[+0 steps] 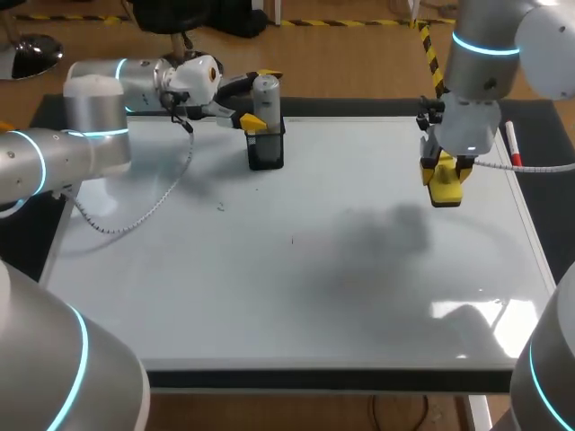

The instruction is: Pick up the inspection probe, press it on each red-marked spot on the whiteboard one by one, put down the probe, pick up the eraser, and wipe off all the red marks.

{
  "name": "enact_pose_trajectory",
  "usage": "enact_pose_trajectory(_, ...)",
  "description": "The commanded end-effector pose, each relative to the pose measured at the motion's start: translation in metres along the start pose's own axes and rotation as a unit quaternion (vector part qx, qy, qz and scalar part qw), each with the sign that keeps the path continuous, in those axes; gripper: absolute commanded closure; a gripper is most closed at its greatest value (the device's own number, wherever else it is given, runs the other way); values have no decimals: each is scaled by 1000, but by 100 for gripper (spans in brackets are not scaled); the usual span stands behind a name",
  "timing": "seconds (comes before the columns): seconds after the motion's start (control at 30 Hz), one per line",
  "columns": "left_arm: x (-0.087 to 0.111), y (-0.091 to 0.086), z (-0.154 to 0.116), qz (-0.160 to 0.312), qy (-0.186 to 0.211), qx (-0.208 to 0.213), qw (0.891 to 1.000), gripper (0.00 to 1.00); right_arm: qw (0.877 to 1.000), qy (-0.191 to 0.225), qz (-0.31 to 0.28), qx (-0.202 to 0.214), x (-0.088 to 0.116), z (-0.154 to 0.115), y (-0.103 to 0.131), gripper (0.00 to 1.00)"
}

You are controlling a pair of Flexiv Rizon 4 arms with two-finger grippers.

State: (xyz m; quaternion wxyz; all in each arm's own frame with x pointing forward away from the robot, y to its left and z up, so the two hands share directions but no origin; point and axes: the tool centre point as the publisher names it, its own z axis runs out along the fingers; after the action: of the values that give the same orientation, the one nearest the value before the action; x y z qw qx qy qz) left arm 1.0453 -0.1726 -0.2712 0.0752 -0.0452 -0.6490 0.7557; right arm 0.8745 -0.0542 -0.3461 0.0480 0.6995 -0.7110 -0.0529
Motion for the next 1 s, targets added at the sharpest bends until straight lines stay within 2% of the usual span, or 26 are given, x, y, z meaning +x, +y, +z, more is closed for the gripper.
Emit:
enact_pose_trajectory(0.03,9,-15,-4,2,-15,-23,1000,0,1000,1,-1,2,1,-1,1,100)
enact_pose_trajectory(0.37,14,-31,-26,12,-43,-38,998,0,1000,1,-1,2,1,-1,1,100)
enact_pose_trajectory(1.0,45,-40,-72,18,-104,-66,992,0,1000,1,-1,2,1,-1,1,100)
